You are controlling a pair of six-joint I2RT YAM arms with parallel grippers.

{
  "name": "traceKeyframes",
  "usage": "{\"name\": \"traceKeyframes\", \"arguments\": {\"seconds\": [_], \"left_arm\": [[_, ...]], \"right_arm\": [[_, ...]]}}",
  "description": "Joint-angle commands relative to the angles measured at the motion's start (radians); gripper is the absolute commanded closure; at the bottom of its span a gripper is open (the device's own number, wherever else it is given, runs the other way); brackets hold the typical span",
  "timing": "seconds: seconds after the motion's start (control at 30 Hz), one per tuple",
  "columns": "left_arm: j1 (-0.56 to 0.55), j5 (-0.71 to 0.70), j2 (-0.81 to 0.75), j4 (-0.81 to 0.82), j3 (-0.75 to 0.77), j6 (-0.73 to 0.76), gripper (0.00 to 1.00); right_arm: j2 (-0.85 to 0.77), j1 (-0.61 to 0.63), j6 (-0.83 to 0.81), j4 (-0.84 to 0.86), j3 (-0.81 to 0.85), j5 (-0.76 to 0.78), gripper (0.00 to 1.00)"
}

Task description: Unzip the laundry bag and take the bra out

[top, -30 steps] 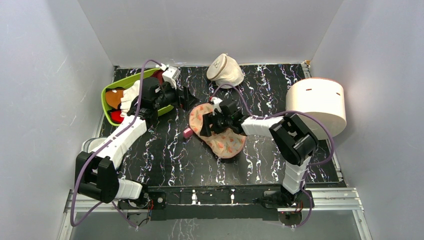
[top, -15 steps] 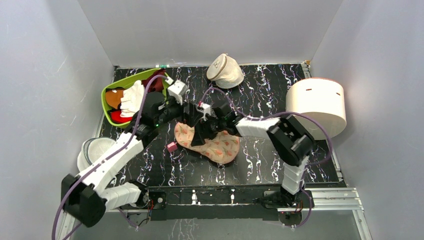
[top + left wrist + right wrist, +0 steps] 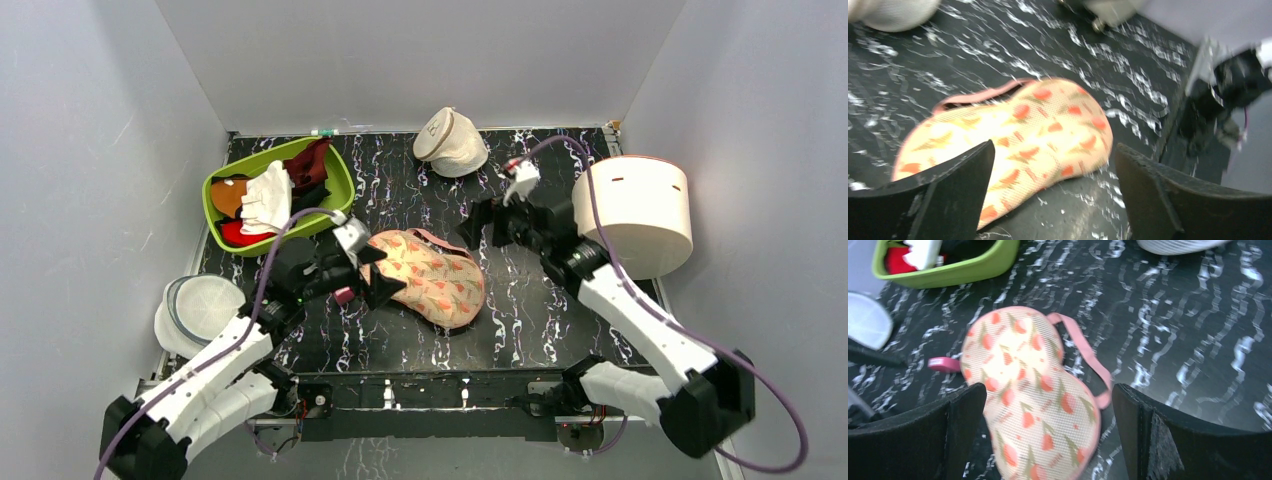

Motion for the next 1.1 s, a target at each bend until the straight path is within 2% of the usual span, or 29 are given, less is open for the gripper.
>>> {"name": "traceKeyframes", "arguments": {"seconds": [0.0, 0.03, 0.1, 0.23, 0.37, 0.5, 0.63, 0.8, 0.9, 1.07], "left_arm": [[-0.133, 0.121, 0.097, -0.042, 0.038, 0.327, 0.22], [-0.181, 0.084, 0.137, -0.111, 0.076, 0.418, 0.22], [-0.28, -0.011, 0.216, -0.203, 0.13, 0.558, 0.15], [-0.407, -0.095, 0.313, -0.172, 0.137, 0.691, 0.12], [-0.508, -0.196, 0.441, -0.153, 0.149, 0.814, 0.28], [-0.551, -0.255, 0.553, -0.128, 0.171, 0.902, 0.39], [-0.558, -0.315, 0.609, 0.043, 0.116, 0.9, 0.42], [-0.558, -0.357, 0.71, 0.07, 0.133, 0.88, 0.5], [-0.56, -0.411, 0.749, 0.148, 0.111, 0.852, 0.62], [-0.558, -0.552, 0.769, 0.187, 0.121, 0.833, 0.82]], "right_arm": [[-0.22, 0.001, -0.012, 0.081, -0.149, 0.221, 0.02], [-0.26, 0.001, -0.011, 0.096, -0.168, 0.222, 0.02], [-0.319, 0.001, -0.011, 0.114, -0.196, 0.231, 0.02], [-0.374, 0.001, -0.007, 0.105, -0.21, 0.282, 0.02], [-0.401, 0.001, -0.003, 0.097, -0.206, 0.305, 0.02], [-0.422, 0.001, 0.001, 0.092, -0.209, 0.312, 0.02], [-0.443, 0.001, 0.009, 0.063, -0.208, 0.317, 0.02], [-0.458, 0.001, 0.008, 0.055, -0.223, 0.332, 0.02], [-0.439, 0.001, 0.0, 0.051, -0.215, 0.342, 0.02], [-0.416, 0.001, 0.013, 0.051, -0.21, 0.356, 0.02]]}}
